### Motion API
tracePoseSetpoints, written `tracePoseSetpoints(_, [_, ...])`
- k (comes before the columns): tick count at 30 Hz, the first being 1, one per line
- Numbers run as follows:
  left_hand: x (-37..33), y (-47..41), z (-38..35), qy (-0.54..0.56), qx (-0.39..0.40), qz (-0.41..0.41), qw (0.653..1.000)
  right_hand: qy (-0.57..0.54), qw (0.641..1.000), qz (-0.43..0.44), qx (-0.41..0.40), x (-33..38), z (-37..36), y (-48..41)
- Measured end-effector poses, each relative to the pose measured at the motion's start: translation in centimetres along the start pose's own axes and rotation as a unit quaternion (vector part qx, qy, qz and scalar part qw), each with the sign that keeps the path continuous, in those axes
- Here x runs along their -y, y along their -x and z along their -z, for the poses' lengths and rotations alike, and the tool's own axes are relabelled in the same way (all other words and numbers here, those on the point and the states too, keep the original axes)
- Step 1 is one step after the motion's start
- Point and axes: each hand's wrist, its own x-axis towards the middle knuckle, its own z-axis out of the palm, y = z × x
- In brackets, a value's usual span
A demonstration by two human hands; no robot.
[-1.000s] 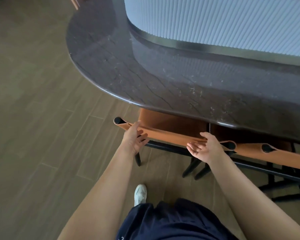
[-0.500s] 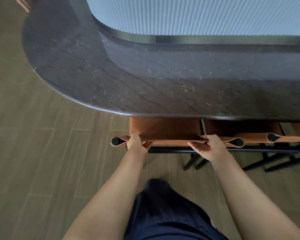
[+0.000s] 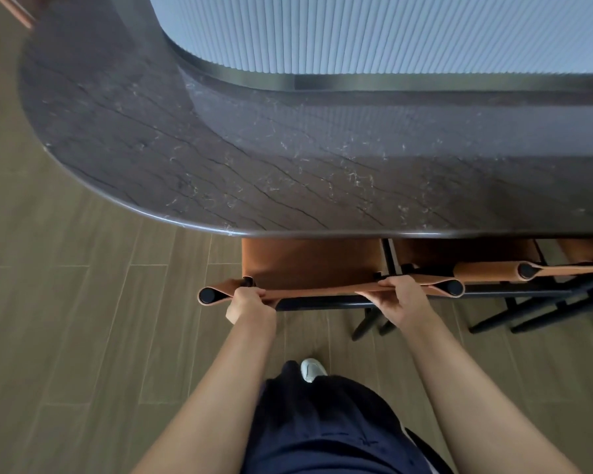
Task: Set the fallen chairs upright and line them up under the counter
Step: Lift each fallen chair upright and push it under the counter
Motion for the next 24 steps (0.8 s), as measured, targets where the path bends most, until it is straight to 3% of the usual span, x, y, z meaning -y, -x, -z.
tracePoseSetpoints(24, [-7.0,-4.2,0.2,-0.001,0.054,-0.039,0.998,-0.017,1.0,0.022,-0.007,-3.5,-6.4,-1.1])
